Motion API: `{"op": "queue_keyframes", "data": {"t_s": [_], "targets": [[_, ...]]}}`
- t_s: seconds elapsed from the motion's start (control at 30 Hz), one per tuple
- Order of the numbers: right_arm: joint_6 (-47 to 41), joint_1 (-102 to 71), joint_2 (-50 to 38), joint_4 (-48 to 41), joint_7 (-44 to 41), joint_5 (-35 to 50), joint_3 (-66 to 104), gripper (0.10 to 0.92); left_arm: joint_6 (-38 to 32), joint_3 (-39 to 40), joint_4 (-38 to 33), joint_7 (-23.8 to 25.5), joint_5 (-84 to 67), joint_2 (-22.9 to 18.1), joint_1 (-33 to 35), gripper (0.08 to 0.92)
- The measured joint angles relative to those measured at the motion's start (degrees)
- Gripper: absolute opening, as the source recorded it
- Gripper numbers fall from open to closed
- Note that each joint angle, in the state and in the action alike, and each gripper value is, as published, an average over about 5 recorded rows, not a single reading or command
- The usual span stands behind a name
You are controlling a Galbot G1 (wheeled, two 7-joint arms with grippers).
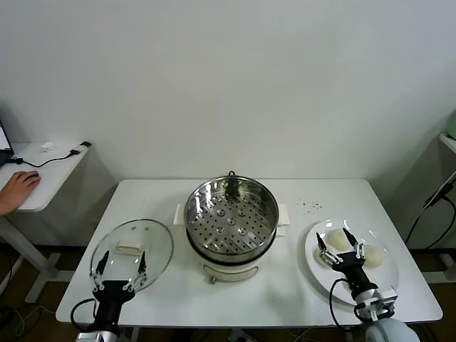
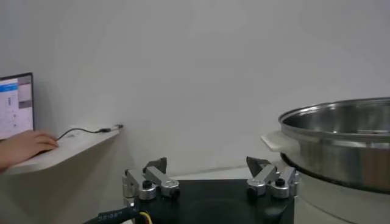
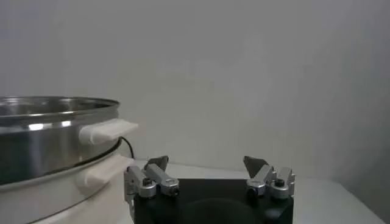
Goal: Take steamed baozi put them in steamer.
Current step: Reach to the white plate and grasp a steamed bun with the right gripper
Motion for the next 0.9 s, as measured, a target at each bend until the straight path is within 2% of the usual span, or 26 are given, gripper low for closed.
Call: {"op": "queue_keyframes", "data": {"t_s": [0.17,0.5,0.9], "targets": [[-3.09,3.12,-4.72,-1.95,-4.52,-3.04,-0.83,0.823,-0.15,0.24,0.11,0.23,-0.03,0.03,0.03,0.823],[-9.12,17.67,-17.9,-10.79,-19.87,-10.24,-8.63,0.823,-0.6,0.32,0.46,0.36,-0.33,0.53,0.23,0.823],[-9.51,44.93,-34.11,-19.91,-38.33,-12.27,-34.31,0.823,-0.84,-0.17,0.82,0.38,-0.85,1.15,0.79,0.823]]}}
